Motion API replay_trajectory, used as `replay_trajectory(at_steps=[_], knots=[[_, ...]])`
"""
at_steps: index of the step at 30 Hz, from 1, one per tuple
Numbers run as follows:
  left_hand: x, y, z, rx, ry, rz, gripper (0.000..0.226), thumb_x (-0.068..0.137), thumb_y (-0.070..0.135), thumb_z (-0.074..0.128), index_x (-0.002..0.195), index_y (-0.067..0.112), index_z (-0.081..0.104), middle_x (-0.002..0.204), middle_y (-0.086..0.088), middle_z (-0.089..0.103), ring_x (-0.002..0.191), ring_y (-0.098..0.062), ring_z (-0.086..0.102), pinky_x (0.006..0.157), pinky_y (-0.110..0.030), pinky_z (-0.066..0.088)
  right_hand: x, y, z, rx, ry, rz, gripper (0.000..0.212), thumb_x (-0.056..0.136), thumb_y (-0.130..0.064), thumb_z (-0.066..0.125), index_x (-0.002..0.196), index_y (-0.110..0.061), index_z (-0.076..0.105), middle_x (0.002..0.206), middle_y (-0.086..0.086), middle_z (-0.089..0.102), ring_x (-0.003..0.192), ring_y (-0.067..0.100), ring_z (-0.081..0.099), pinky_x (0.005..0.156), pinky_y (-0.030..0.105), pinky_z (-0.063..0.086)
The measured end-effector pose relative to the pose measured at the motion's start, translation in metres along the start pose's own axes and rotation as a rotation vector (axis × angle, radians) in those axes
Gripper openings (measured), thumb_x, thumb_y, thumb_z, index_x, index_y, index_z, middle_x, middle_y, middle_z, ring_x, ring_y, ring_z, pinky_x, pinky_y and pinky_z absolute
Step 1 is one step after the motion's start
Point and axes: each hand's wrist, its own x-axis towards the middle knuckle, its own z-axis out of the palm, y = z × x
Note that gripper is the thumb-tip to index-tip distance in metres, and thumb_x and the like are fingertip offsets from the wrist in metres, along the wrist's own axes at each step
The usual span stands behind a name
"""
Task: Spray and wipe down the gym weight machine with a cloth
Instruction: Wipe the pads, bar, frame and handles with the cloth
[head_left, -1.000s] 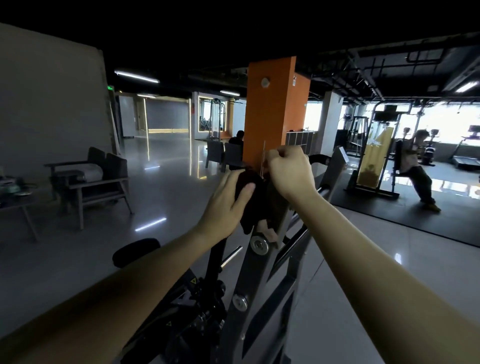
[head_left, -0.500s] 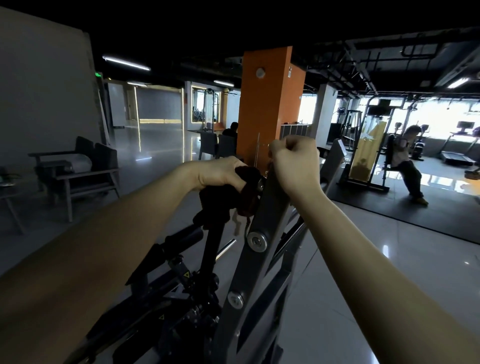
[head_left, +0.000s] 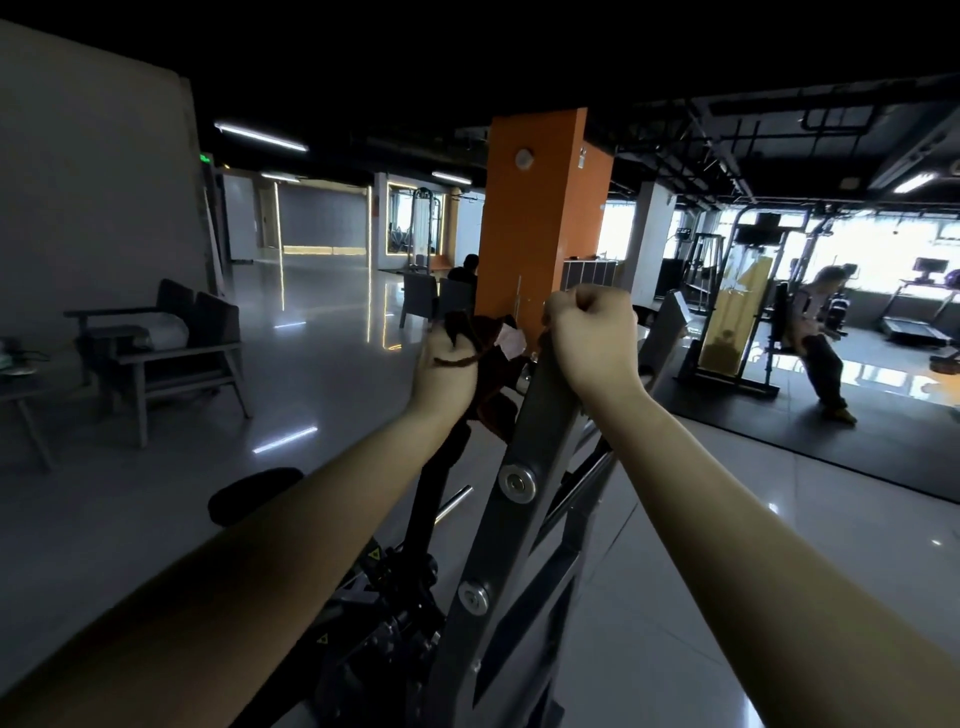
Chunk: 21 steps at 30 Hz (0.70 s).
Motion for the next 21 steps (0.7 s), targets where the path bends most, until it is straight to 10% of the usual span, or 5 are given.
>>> replay_trajectory(at_steps=[4, 10, 15, 18, 21], knots=[[-0.004, 0.011, -0.021, 0.039, -0.046, 0.169, 0.015, 0.099, 0.012, 0.050, 0.111, 0.020, 0.048, 0.097, -0.004, 0.061, 0.089, -0.022, 0.063, 0.075, -0.035, 0.051, 0.000, 0.001, -0.001, 0.000, -0.014, 0.002, 0.035, 0.077, -0.027, 0.050, 0.066, 0.005, 0.044, 0.060, 0.013, 0.043, 0.055, 0.022, 0.038, 0.055, 0.035, 0.036], [-0.002, 0.020, -0.051, 0.226, -0.662, 0.283, 0.073, 0.078, 0.008, 0.086, 0.140, 0.027, 0.055, 0.124, 0.003, 0.067, 0.113, -0.011, 0.067, 0.093, -0.030, 0.056, 0.002, 0.004, 0.000, -0.019, 0.012, -0.014, 0.031, 0.077, -0.025, 0.051, 0.065, 0.002, 0.043, 0.057, 0.005, 0.039, 0.056, 0.021, 0.036, 0.054, 0.033, 0.033], [0.011, -0.003, -0.020, 0.333, -0.409, 0.452, 0.040, 0.077, -0.002, 0.080, 0.108, 0.022, 0.075, 0.099, 0.012, 0.076, 0.099, -0.007, 0.072, 0.089, -0.038, 0.059, 0.003, 0.007, 0.000, 0.039, -0.003, -0.023, 0.032, 0.079, -0.023, 0.055, 0.064, 0.003, 0.045, 0.058, 0.007, 0.042, 0.055, 0.021, 0.039, 0.056, 0.035, 0.037], [0.025, 0.000, -0.017, 0.374, -0.505, 0.373, 0.027, 0.073, -0.002, 0.087, 0.080, 0.020, 0.073, 0.076, 0.013, 0.074, 0.077, 0.000, 0.069, 0.074, -0.028, 0.054, 0.000, 0.009, -0.003, 0.075, -0.007, -0.074, 0.031, 0.085, -0.017, 0.058, 0.067, 0.006, 0.049, 0.062, 0.016, 0.046, 0.059, 0.019, 0.044, 0.061, 0.034, 0.039], [0.034, 0.010, -0.022, 0.412, -0.615, 0.187, 0.027, 0.072, -0.003, 0.087, 0.092, 0.009, 0.074, 0.089, -0.004, 0.077, 0.087, -0.015, 0.074, 0.085, -0.039, 0.060, -0.005, 0.007, -0.008, 0.129, -0.070, -0.071, 0.033, 0.091, -0.016, 0.061, 0.065, 0.002, 0.051, 0.064, 0.018, 0.050, 0.061, 0.013, 0.047, 0.064, 0.030, 0.040]])
